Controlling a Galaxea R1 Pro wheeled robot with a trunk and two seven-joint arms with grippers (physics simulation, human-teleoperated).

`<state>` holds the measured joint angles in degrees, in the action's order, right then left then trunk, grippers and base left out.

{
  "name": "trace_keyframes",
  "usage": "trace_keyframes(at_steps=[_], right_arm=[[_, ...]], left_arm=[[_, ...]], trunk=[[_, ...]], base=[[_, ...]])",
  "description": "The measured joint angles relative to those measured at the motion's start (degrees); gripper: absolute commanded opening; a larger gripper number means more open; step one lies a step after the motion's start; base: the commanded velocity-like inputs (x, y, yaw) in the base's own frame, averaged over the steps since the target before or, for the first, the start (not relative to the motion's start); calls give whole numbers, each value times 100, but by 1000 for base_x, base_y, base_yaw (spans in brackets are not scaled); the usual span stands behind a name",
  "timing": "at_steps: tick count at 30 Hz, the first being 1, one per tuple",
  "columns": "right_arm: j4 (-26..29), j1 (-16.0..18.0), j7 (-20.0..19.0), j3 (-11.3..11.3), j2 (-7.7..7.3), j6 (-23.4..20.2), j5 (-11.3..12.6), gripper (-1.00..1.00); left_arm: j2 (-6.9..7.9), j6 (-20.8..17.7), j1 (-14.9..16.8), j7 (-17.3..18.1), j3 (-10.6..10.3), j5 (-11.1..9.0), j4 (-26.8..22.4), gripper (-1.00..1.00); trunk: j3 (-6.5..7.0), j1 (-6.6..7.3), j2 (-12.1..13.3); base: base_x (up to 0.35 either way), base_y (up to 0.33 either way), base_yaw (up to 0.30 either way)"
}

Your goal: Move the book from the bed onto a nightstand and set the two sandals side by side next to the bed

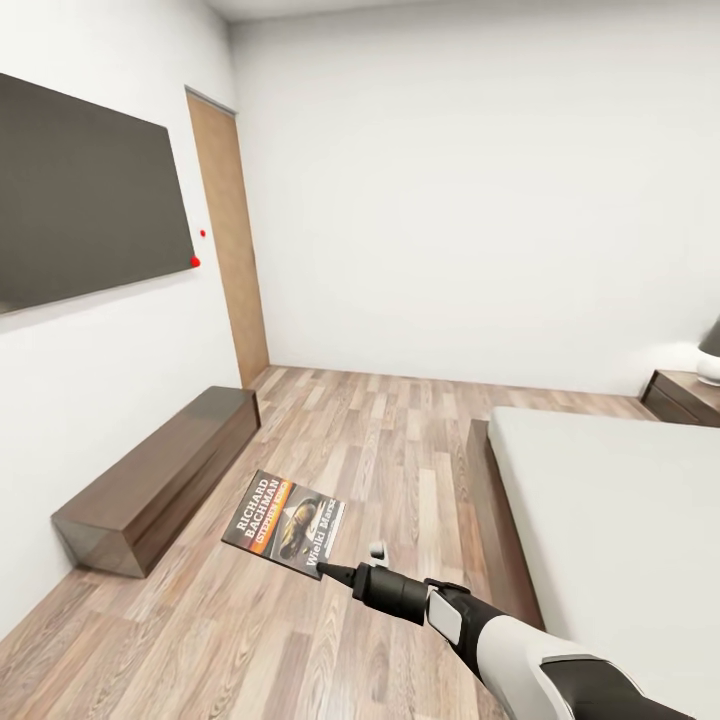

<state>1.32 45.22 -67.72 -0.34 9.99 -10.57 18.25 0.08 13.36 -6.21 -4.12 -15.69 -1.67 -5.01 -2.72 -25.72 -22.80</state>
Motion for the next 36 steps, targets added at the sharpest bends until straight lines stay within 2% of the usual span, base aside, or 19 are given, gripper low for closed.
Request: trace_keyframes(at_steps=[23, 36], right_arm=[[-5, 0, 8, 21, 0, 1, -4, -100], [-8, 0, 9, 17, 0, 2, -4, -100]], left_arm=[[0, 0, -1, 0, -6, 8, 0, 100], [0, 0, -1, 0, -36, 8, 0, 100]], trunk=[[-51, 0, -1], [-65, 0, 0]], base=[[329, 0, -1], [336, 0, -113]])
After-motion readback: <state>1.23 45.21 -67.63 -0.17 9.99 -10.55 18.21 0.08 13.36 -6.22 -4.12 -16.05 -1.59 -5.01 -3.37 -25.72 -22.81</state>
